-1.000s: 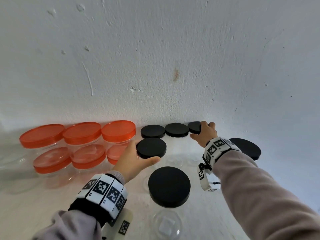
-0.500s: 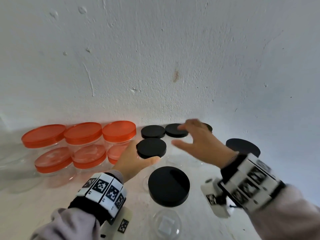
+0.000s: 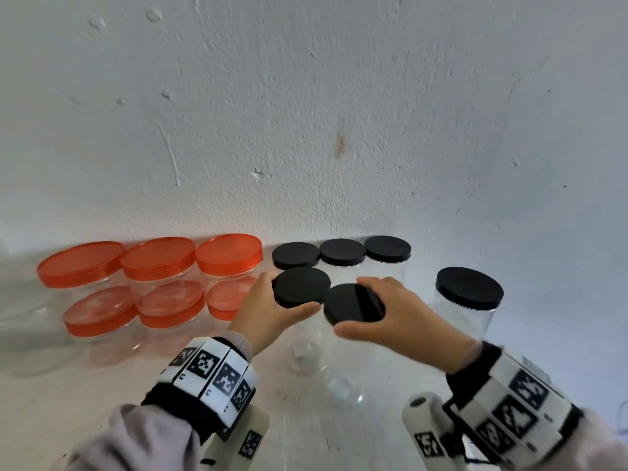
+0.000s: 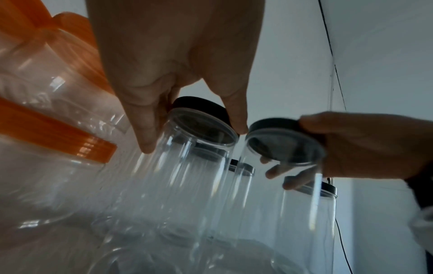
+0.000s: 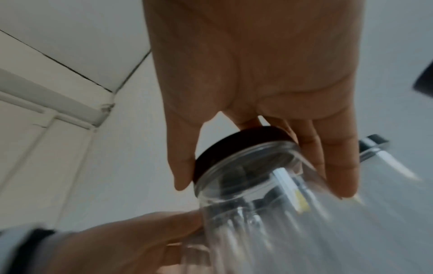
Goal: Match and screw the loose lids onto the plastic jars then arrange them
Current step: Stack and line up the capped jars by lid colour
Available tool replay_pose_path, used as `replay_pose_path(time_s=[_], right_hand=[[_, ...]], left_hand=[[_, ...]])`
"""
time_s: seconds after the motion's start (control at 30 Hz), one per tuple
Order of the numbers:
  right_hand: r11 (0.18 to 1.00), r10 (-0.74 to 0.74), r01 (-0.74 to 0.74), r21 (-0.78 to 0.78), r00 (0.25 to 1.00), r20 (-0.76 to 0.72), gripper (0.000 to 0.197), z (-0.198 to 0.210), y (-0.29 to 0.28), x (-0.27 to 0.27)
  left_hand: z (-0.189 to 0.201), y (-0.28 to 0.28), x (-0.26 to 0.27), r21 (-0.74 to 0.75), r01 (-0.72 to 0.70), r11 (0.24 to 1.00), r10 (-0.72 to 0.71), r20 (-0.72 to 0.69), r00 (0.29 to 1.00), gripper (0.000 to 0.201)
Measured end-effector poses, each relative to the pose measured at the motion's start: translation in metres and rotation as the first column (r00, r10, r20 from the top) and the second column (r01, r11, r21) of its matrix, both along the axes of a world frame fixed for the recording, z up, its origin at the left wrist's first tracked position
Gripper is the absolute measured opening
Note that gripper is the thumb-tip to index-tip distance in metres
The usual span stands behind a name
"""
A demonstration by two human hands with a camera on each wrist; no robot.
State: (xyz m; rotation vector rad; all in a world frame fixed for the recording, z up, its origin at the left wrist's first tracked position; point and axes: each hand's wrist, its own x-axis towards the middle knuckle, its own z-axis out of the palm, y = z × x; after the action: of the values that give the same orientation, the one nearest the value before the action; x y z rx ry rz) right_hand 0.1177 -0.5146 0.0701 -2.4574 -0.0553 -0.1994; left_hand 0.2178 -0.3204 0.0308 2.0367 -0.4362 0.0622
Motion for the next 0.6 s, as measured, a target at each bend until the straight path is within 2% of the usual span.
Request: replay_pose_path(time_s=[0.1,0.27,0.6], right_hand=[[0.997,-0.078,0.078,0.004,0.997,-0.013,0.063,0.001,-0.017,0.024],[0.994,-0.101,0.101,0.036,0.995,-0.007,0.058,-0.006,-0.024,0.051],[0.995,-0.094,0.096,0.028,0.993,-0.066,0.086,-0.008,-0.026,0.061]], left_hand=[[-0.001,-0.003,-0.001,0.011,-0.007,1.0,0.007,0.002,1.0,0.069],[0.001,-0.009,0.0,0.007,-0.014,1.0,0.014,0.017,1.0,0.078],[0.001,-0.009,0.001,0.029,-0.018,0.999,0.018,0.004,1.0,0.088]])
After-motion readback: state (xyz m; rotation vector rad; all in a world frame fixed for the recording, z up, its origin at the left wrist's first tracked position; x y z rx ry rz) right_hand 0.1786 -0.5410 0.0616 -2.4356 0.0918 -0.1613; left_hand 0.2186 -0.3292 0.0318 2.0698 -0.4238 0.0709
